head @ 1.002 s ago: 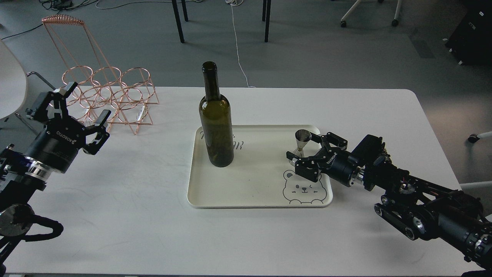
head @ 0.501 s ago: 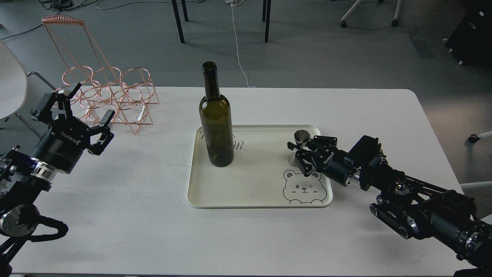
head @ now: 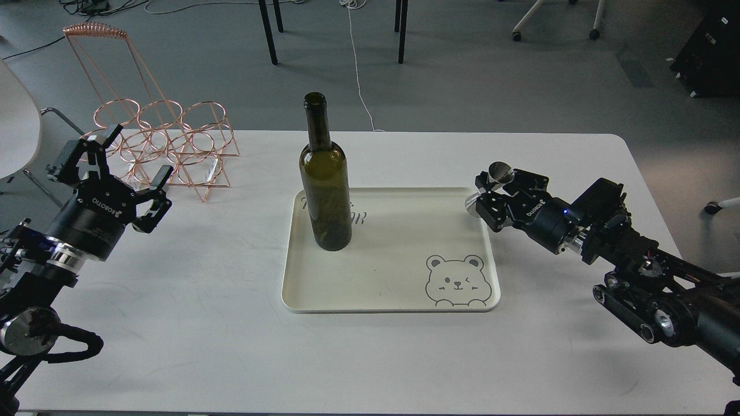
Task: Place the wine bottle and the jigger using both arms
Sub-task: 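Carry the jigger with the right gripper off the tray onto the table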
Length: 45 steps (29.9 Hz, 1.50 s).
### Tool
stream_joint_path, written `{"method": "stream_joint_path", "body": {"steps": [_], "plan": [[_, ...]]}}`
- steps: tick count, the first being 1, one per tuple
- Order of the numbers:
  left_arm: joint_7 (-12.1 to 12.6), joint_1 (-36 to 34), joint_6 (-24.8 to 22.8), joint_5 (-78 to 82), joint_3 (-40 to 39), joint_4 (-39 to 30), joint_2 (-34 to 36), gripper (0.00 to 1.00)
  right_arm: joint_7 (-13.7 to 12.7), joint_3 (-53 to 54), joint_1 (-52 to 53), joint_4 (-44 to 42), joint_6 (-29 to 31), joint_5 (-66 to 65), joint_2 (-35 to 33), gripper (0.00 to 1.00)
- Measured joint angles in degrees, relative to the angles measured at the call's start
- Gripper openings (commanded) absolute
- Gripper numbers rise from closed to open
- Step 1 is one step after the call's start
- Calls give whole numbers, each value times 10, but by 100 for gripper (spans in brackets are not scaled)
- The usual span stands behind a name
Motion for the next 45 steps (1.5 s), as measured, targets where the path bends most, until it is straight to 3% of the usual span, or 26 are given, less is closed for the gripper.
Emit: {"method": "stream_joint_path", "body": {"steps": [13,38,45], "plan": [[0,0,0,12,2,0,-3,98,0,5,-50,-12,0,134,-81,17],[0,0,0,14,2,0,-9,98,0,-16,-69,-75,0,152,-78,19],[0,0,0,14,3,0,-8,98,0,-21,-70,-75,0,161,-78,25]]}}
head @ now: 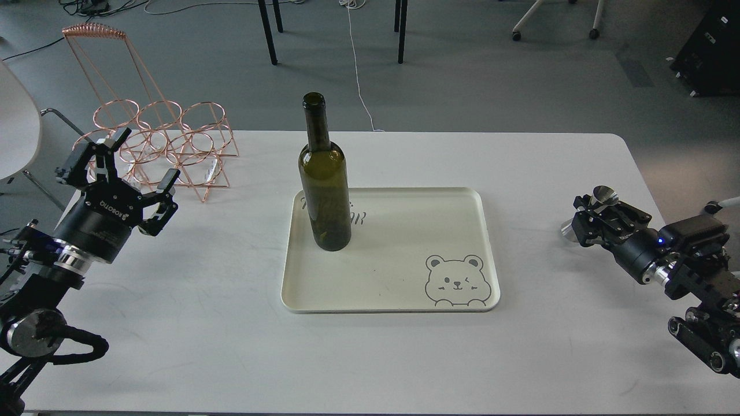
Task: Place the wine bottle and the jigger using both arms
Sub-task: 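Carry the jigger with the right gripper off the tray onto the table, then release the jigger and raise the right gripper away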
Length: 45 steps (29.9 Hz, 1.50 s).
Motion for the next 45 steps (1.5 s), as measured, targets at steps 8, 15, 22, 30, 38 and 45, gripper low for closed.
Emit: {"method": "stream_joint_path", "body": {"steps": [8,15,22,30,38,45], "plan": [[0,0,0,15,0,0,0,98,0,-26,1,0,0,22,0,34],[0,0,0,19,0,0,-1,98,0,-29,2,0,0,25,-2,66],[0,0,0,19,0,0,0,98,0,-31,-6,9,0,27,-8,94],[0,-2,0,19,-3,0,2,98,0,-31,-46,61,0,28,-82,97],[0,-3,0,19,-5,0,5,98,0,-31,-110,244,0,77,-226,97],[0,-5,0,19,-8,0,8,98,0,-25,-123,496,0,329,-308,98]]}}
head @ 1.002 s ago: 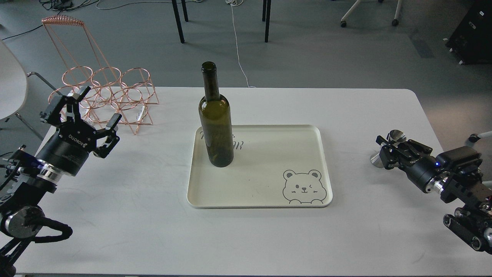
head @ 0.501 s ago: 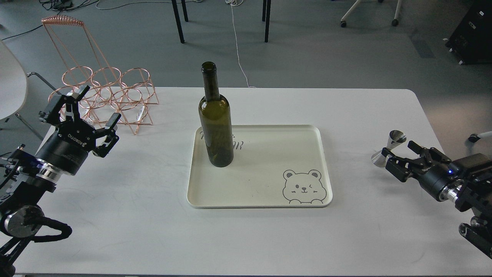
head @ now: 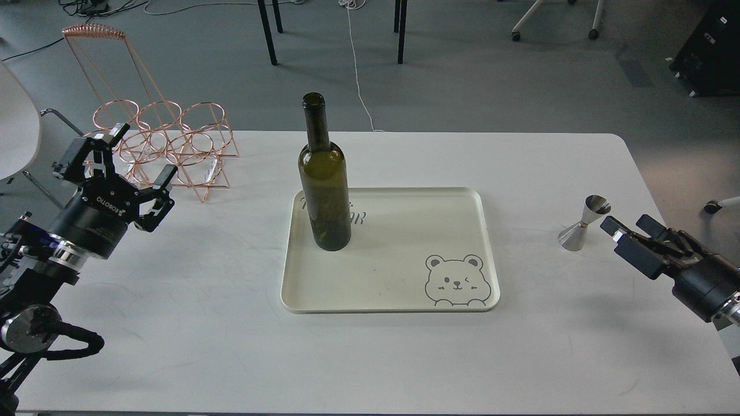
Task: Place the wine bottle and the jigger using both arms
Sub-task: 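Release the jigger and raise the right gripper away, then reach the left gripper to the neck of the green wine bottle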
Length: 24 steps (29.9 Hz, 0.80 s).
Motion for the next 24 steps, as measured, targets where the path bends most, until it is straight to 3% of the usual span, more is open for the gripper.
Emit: {"method": "stream_joint_path", "body": {"steps": [5,13,20,24], "plan": [[0,-4,0,0,-2,-2,15,98,0,7,71,51,50,201,14,98],[0,-18,0,66,-11,-42,51,98,0,15,172,3,242,530,122,99],[0,-25,0,367,-56,-144,57,98,0,24,172,-153,401,614,212,99],[0,-82,28,600,-53,-175,59,98,0,23,170,-185,435,615,223,99]]}}
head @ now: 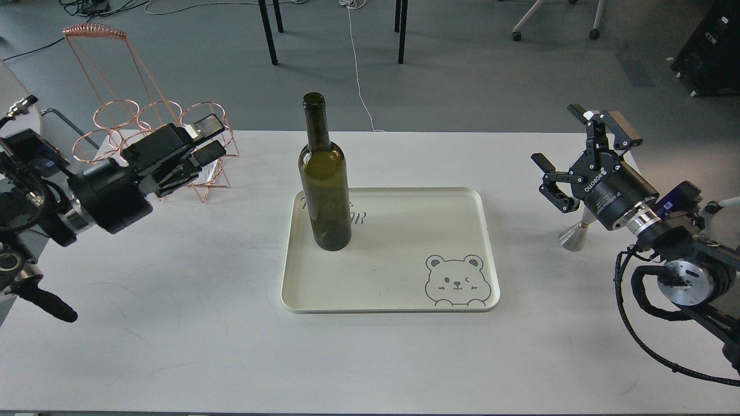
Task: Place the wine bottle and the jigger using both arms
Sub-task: 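Reach the left gripper to the neck of the green wine bottle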
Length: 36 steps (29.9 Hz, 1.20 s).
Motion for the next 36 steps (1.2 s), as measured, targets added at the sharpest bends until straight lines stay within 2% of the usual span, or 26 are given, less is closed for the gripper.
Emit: {"method": "stream_joint_path", "body": {"steps": [5,11,16,36], "plan": [[0,-67,14,204,8,-3,-1,98,0,0,-1,-3,3,-1,1,99],[0,-126,32,296,67,-2,-2,98,0,0,-1,-2,3,-1,0,99],[0,-156,48,324,96,4,-3,98,0,0,-1,-2,3,-3,-1,99],[0,-205,53,349,146,45,-63,98,0,-1,-1,-1,2,-6,-1,99]]}}
